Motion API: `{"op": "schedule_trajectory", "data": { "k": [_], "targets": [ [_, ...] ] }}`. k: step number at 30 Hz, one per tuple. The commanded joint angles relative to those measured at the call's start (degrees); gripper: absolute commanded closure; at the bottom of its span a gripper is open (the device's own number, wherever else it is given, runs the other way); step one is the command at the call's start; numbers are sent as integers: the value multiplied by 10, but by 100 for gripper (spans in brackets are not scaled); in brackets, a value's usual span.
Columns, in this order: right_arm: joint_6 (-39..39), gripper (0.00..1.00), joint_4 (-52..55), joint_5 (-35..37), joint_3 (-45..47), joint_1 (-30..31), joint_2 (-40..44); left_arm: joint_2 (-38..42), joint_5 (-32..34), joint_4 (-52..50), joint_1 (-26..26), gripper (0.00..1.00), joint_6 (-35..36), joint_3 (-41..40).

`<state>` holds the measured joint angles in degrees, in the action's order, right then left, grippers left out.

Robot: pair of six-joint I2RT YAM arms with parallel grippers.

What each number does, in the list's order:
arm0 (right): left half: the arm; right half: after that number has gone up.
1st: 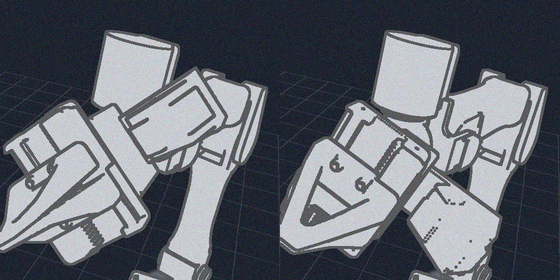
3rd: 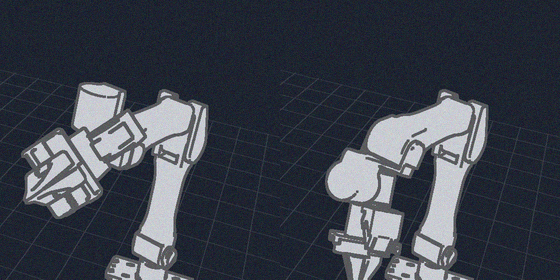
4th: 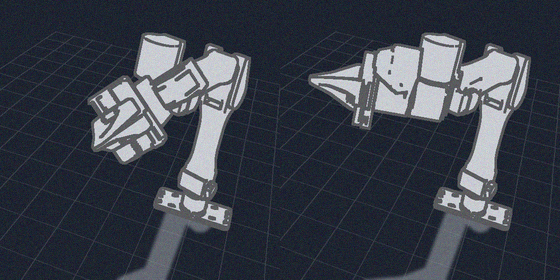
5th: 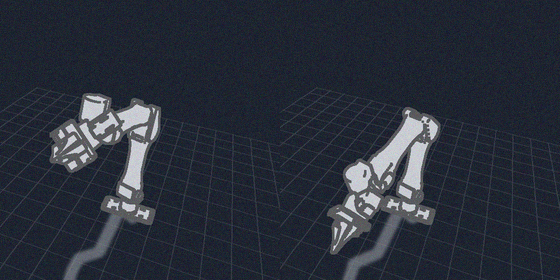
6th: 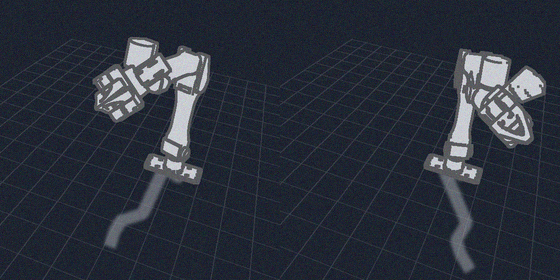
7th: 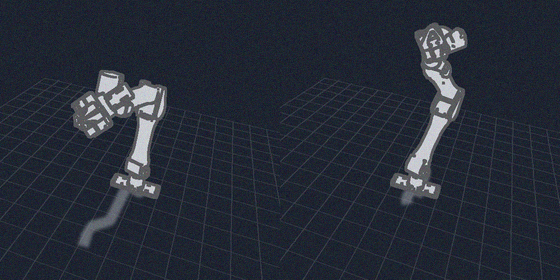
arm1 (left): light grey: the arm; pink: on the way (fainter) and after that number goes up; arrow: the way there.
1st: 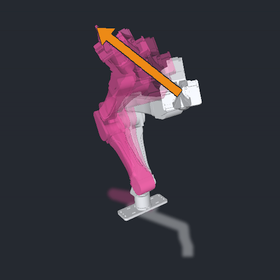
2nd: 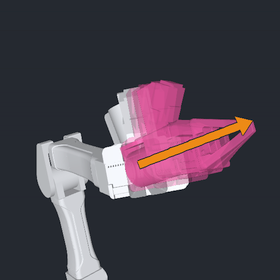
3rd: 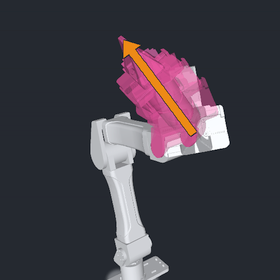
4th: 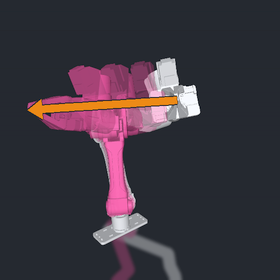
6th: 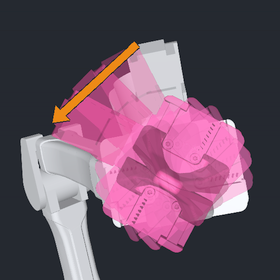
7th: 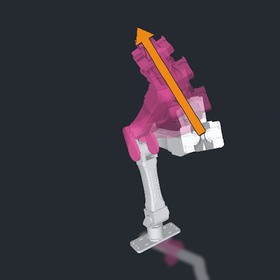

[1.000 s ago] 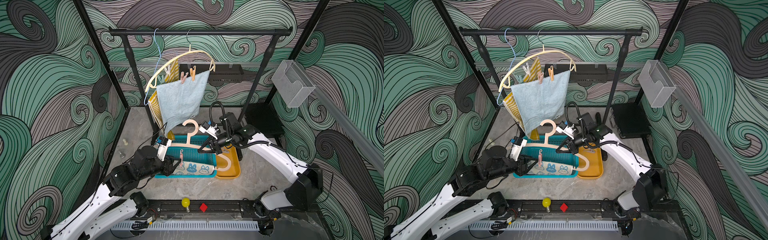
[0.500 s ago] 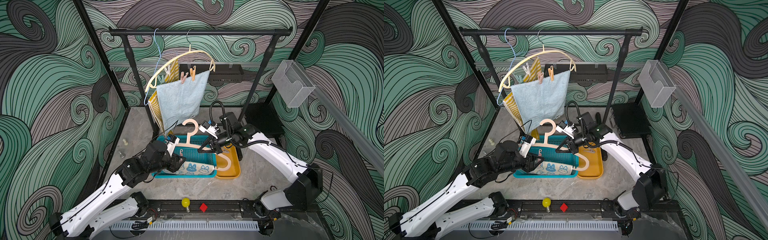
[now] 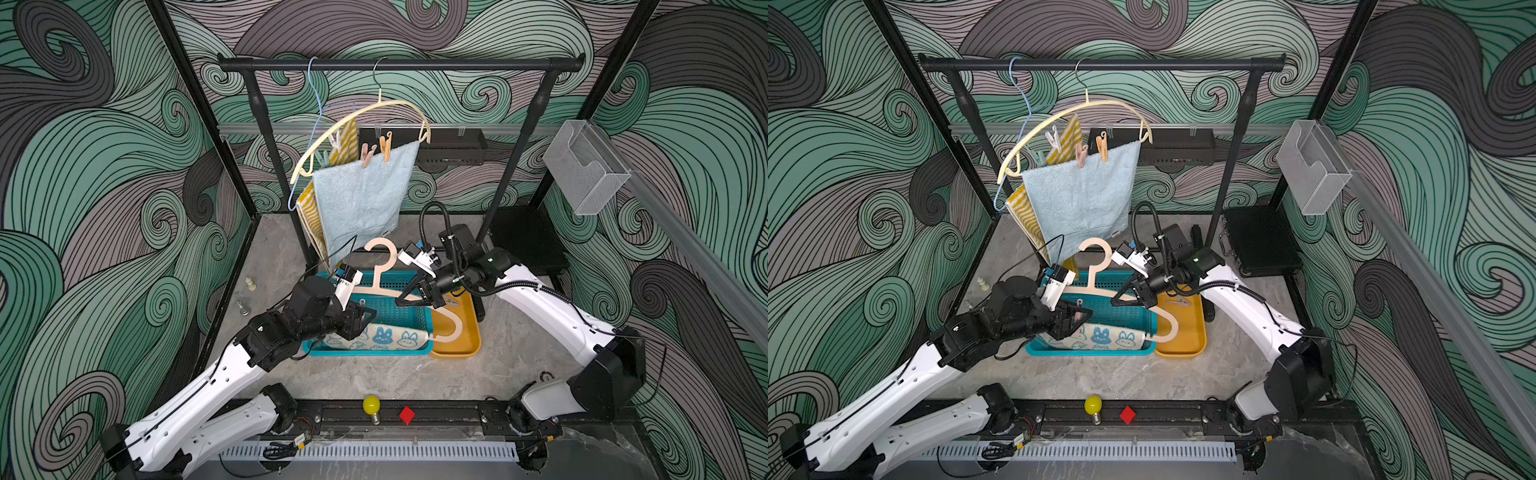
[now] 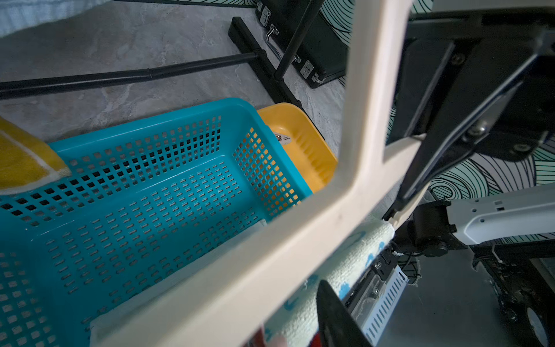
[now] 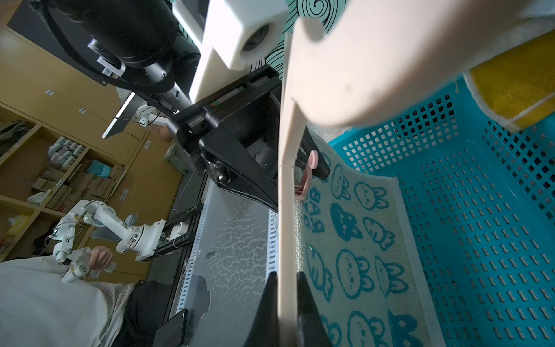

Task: Remove the clothespins securing towels to the hanger
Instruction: Remove the clothespin from the hanger.

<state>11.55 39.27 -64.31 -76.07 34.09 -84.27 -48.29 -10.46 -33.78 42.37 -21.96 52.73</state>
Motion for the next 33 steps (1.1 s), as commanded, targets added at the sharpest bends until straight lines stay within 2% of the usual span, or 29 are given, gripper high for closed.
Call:
{"op": "schedule_trajectory", "data": {
  "k": [1,10,18,22,26,33],
  "targets": [
    [21,100,-3,-31,-7,-3,17,0,-44,31,-16,54,10,6],
    [21,100,-3,-31,-5,-2,20,-13,-113,31,-45,54,13,-3],
    [19,100,-5,-31,-7,-3,21,-38,-143,-4,-48,56,27,13],
    [18,100,-4,-31,-6,-3,22,-53,-163,-17,-48,62,34,26],
    [17,100,-4,-30,-7,-3,21,-58,-167,-20,-49,73,34,28],
    [15,100,-5,-27,-5,-3,18,-45,-165,-12,-50,80,29,27]
  ]
}}
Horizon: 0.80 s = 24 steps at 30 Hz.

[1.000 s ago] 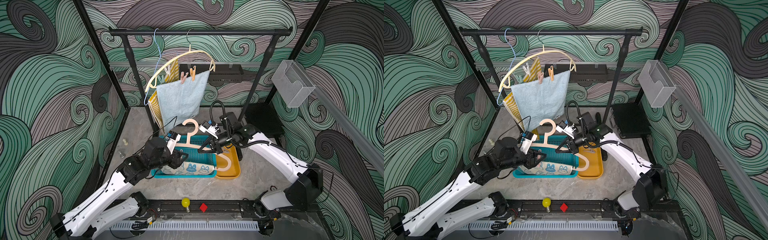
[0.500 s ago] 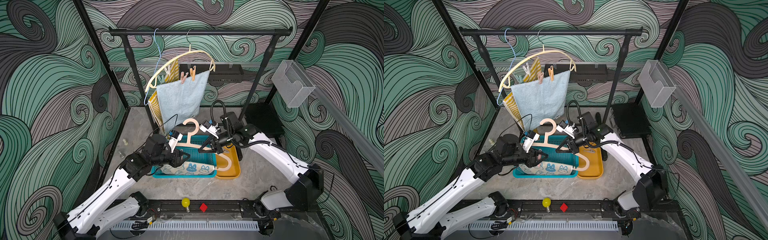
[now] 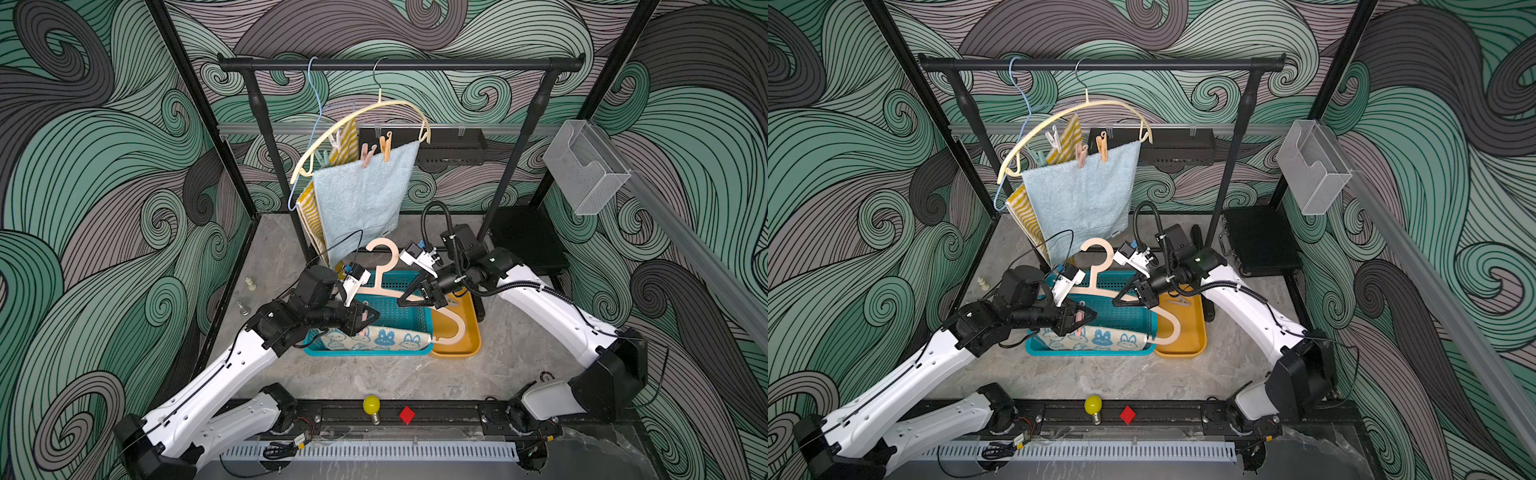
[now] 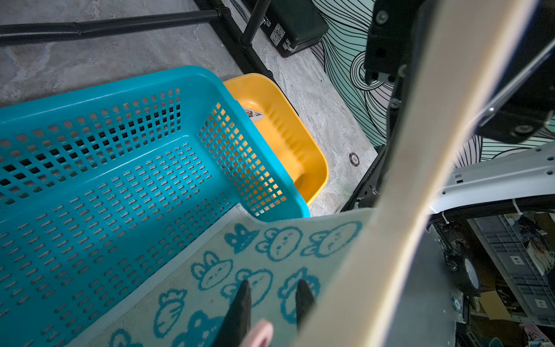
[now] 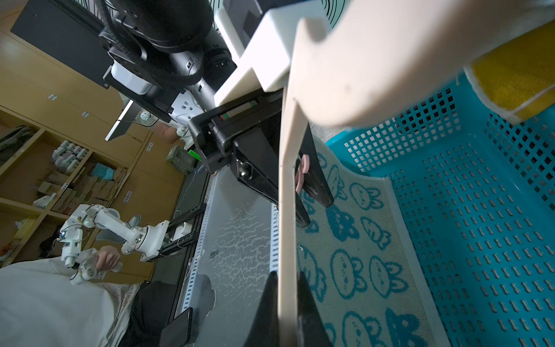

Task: Remove the clothespins securing towels to the hanger
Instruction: Remove the clothespin from the hanger.

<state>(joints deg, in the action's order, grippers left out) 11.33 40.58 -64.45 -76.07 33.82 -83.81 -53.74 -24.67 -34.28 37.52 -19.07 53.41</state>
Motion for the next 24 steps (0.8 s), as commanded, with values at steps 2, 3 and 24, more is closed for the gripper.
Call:
{"op": "schedule_trajectory", "data": {
  "k": [2,3,24],
  "targets": [
    [16,100,-20,-25,-4,0,11,11,-23,-6,-2,88,-4,21],
    [15,100,-21,-25,-4,0,10,11,-23,-6,-2,90,-6,21],
    [-16,100,-45,7,7,0,1,-2,18,-10,-2,100,-45,64]
  ]
}}
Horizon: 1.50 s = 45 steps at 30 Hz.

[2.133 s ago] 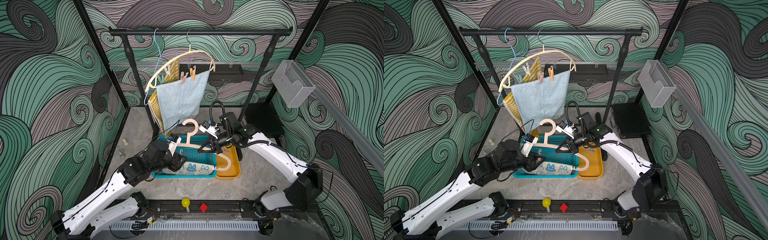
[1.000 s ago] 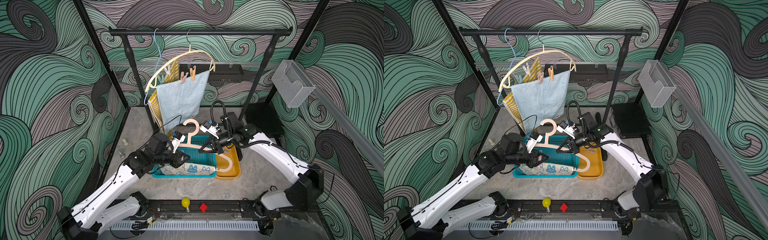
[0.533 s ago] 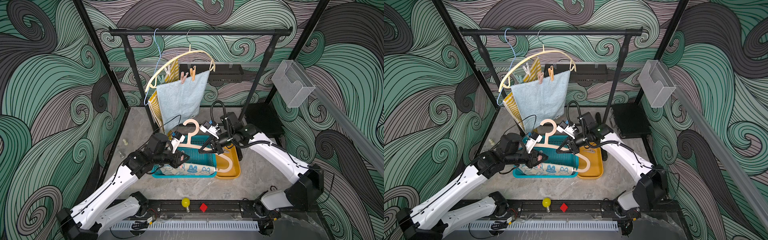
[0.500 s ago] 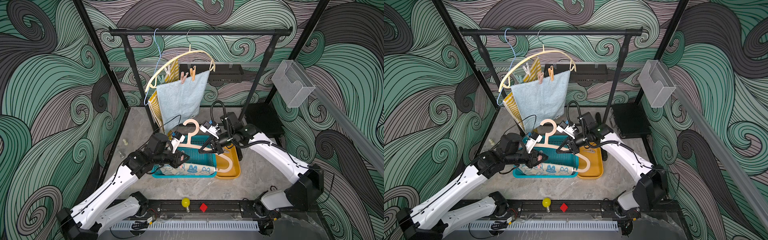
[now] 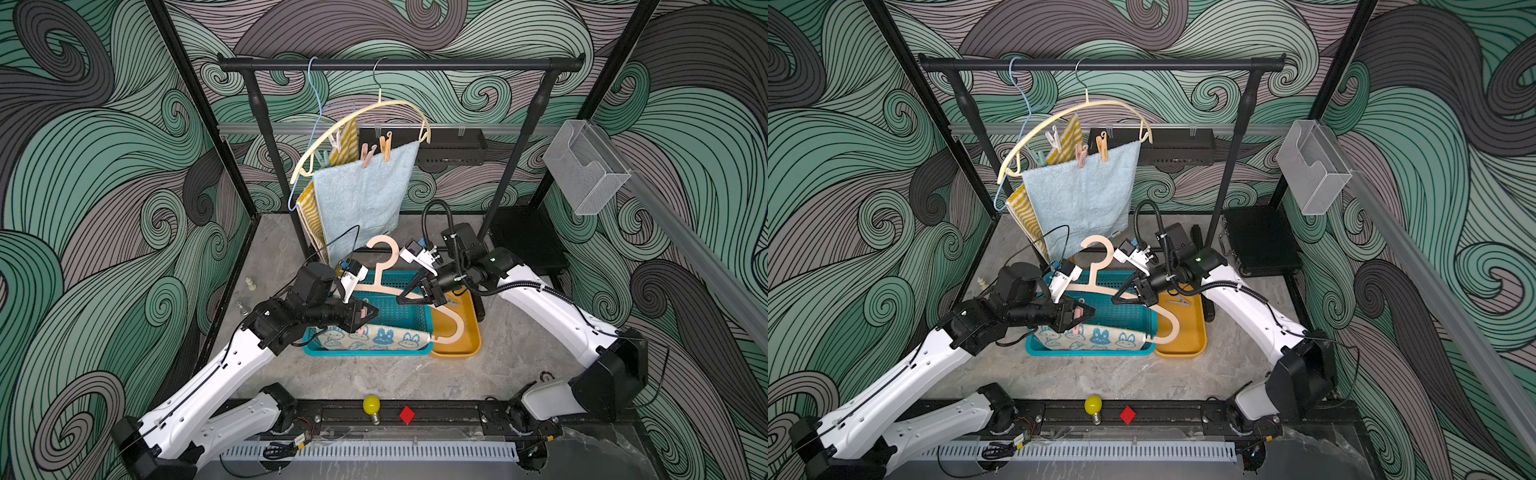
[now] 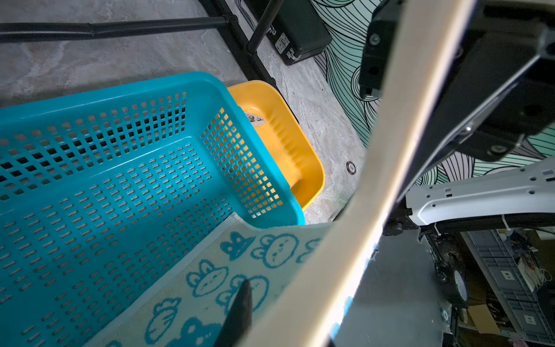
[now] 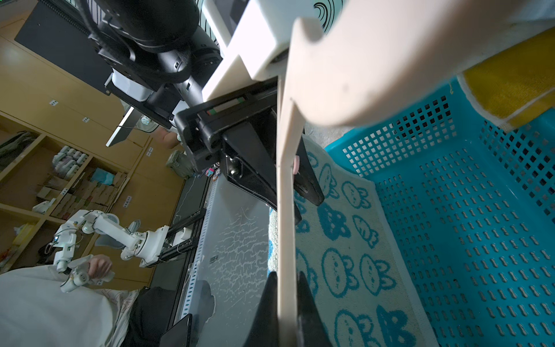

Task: Remove the clothespins securing towels to the hanger
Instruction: Remove the clothespin from the hanger.

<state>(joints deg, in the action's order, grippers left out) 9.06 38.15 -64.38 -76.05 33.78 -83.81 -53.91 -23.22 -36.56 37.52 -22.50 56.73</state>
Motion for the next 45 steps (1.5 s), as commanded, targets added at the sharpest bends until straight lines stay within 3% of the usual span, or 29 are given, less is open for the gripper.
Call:
{"op": "schedule_trajectory", "data": {
  "k": [1,12,28,45],
  "targets": [
    [5,100,-22,9,6,1,0,-2,12,12,-2,100,-13,32],
    [-7,100,-22,43,7,6,-8,0,103,16,-1,100,-25,27],
    [-11,100,-21,65,4,16,-20,19,161,48,-1,100,-39,17],
    [-42,100,-57,117,10,17,-13,27,134,2,0,100,-35,13]
  ]
}}
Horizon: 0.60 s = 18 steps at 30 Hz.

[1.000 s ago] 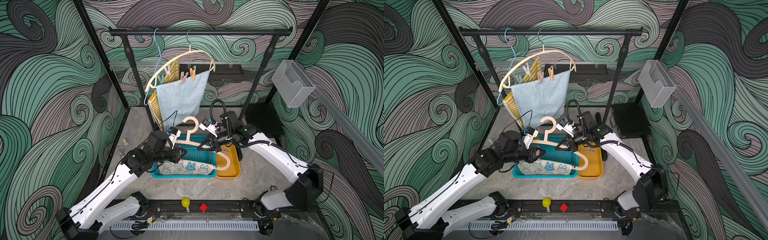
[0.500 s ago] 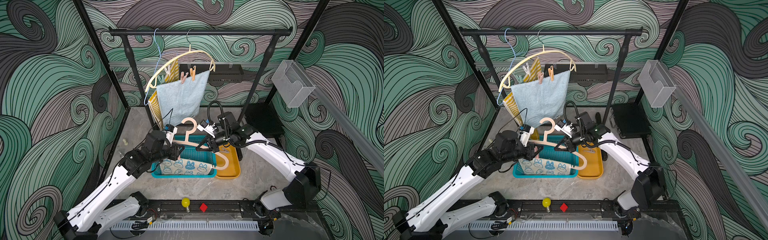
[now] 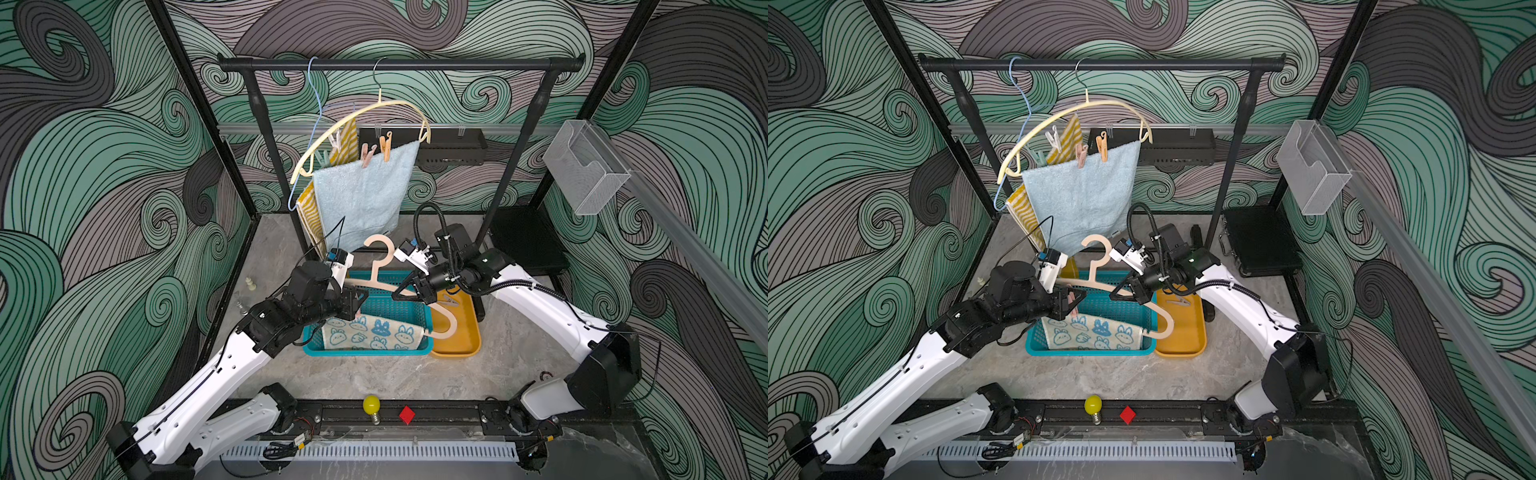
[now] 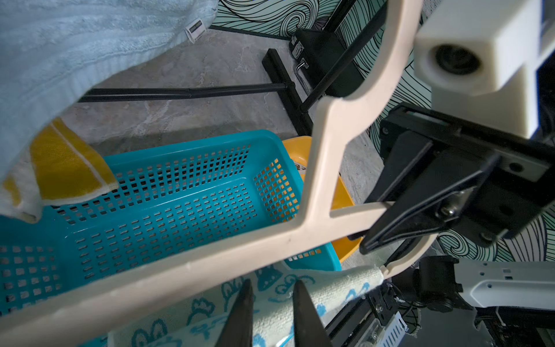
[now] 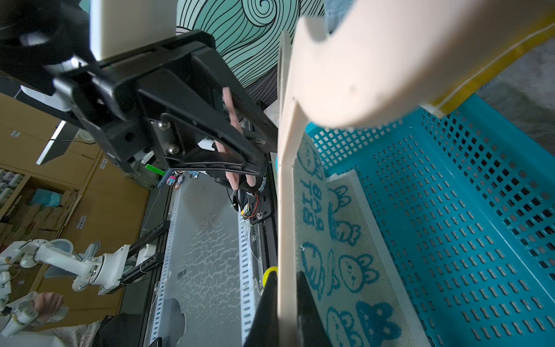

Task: Remove the clothespins securing towels to the hanger
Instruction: Remove the clothespin from the hanger, then place the clothespin in the storage box.

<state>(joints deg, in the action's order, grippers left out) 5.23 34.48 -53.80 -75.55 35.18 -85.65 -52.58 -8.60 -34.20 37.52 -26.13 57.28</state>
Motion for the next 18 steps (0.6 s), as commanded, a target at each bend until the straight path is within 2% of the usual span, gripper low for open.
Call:
{"op": "schedule_trajectory", "data": {
  "k": [1,8,18],
  "targets": [
    [-6,100,-23,15,5,4,6,15,-15,-25,1,100,0,6],
    [-14,100,-23,49,-7,4,12,32,-5,-29,18,100,9,-23],
    [-26,100,-48,58,7,3,20,32,68,-56,76,100,25,-19]
  ]
}}
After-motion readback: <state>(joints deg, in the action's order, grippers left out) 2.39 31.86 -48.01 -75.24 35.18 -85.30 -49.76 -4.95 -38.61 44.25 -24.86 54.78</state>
